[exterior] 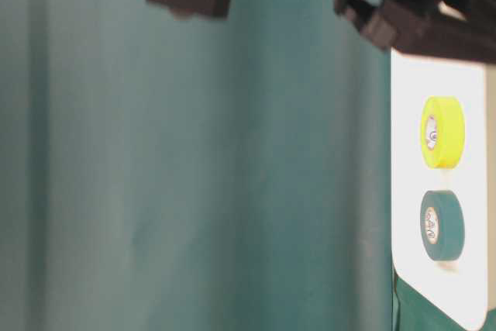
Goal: Put the tape into the white case with the right arm.
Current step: 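Reach the right gripper down to the black tape roll and grasp it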
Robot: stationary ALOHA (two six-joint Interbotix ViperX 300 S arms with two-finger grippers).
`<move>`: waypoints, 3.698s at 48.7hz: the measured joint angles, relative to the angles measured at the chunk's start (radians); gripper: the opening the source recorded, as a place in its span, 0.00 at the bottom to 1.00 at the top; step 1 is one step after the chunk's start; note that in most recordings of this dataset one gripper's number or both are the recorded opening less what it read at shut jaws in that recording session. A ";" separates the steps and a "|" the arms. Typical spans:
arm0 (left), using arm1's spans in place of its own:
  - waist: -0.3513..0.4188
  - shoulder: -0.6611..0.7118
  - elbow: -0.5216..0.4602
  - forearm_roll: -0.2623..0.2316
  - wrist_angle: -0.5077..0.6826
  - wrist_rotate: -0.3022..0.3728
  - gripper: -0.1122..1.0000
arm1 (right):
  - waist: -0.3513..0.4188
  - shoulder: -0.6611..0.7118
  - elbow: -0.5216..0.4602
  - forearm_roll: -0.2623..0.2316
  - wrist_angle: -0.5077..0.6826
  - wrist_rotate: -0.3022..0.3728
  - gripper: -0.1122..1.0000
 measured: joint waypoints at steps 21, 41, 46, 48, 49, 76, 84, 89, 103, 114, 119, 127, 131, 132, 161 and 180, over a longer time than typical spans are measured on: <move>0.000 0.000 0.000 0.000 -0.002 0.000 0.10 | 0.037 0.164 -0.207 0.000 -0.021 0.002 0.68; 0.000 0.000 0.000 0.000 0.000 -0.008 0.10 | 0.048 0.305 -0.393 0.000 -0.021 0.000 0.67; 0.000 0.000 0.000 0.000 -0.002 -0.008 0.10 | 0.051 0.331 -0.426 0.000 -0.020 0.003 0.67; 0.000 0.000 0.000 0.000 0.000 -0.009 0.10 | 0.052 0.342 -0.437 0.000 -0.021 0.006 0.67; 0.000 0.000 0.000 0.000 0.000 -0.011 0.10 | 0.052 0.347 -0.440 0.000 -0.020 0.009 0.67; 0.000 0.000 0.000 0.000 0.000 -0.031 0.10 | 0.054 0.390 -0.456 0.000 -0.003 0.054 0.67; 0.000 0.000 0.003 0.000 -0.002 -0.031 0.10 | 0.055 0.405 -0.456 0.000 -0.003 0.054 0.67; 0.000 0.000 0.005 0.000 -0.002 -0.031 0.10 | 0.055 0.411 -0.460 0.000 -0.003 0.054 0.67; 0.000 0.000 0.003 0.000 -0.002 -0.031 0.10 | 0.057 0.413 -0.465 -0.002 0.000 0.052 0.62; 0.000 0.000 0.003 0.000 -0.002 -0.031 0.10 | 0.058 0.416 -0.469 -0.003 0.002 0.054 0.14; 0.000 0.000 0.003 0.000 -0.002 -0.031 0.10 | 0.058 0.416 -0.471 -0.003 0.002 0.052 0.12; 0.000 0.000 0.003 0.000 -0.002 -0.031 0.10 | 0.058 0.416 -0.471 -0.014 0.002 0.052 0.11; 0.000 0.000 0.003 0.000 -0.002 -0.031 0.10 | 0.058 0.416 -0.471 -0.020 0.002 0.052 0.11; 0.000 0.000 0.003 0.000 -0.002 -0.031 0.10 | 0.058 0.416 -0.471 -0.020 0.002 0.052 0.11; 0.000 0.000 0.003 0.000 0.000 -0.031 0.10 | 0.063 0.337 -0.472 -0.026 0.095 0.051 0.11; 0.000 0.000 0.003 0.000 -0.002 -0.031 0.10 | 0.034 0.293 -0.472 -0.041 0.258 0.049 0.11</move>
